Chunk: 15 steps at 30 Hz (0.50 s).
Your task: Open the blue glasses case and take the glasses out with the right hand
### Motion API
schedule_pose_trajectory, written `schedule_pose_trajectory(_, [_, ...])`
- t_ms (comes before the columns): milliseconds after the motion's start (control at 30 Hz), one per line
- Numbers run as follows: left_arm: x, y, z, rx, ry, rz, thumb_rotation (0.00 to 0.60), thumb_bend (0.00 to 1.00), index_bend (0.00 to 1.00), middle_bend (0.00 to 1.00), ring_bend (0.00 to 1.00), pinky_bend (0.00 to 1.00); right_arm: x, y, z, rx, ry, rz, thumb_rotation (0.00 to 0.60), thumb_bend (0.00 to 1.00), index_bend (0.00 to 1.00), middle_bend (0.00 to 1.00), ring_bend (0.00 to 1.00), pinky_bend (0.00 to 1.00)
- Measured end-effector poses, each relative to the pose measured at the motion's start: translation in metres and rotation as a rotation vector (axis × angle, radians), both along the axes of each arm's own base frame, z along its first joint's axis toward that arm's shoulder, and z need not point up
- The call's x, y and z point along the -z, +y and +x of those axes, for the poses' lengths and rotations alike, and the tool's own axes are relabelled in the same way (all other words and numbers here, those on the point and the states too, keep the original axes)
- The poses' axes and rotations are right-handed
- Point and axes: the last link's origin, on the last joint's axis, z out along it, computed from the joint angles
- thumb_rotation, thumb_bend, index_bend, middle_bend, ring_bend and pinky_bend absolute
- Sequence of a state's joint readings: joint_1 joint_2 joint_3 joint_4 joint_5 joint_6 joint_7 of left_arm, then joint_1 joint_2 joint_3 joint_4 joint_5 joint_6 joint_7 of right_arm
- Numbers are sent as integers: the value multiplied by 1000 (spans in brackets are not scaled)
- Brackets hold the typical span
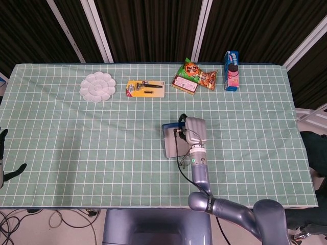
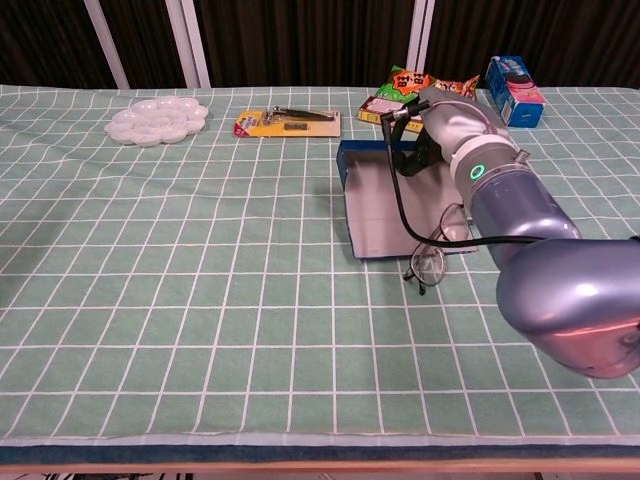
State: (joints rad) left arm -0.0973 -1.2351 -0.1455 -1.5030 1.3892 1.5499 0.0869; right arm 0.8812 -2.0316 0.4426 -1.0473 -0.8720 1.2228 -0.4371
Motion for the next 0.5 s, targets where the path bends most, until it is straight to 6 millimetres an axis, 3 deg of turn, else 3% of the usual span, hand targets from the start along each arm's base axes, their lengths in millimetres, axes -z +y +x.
schedule_pose_trajectory(500, [-1,0,0,1,-6,3,600,21,0,0,0,0,6,2,12,-21,-17,14,600,556,508,974,1000,944])
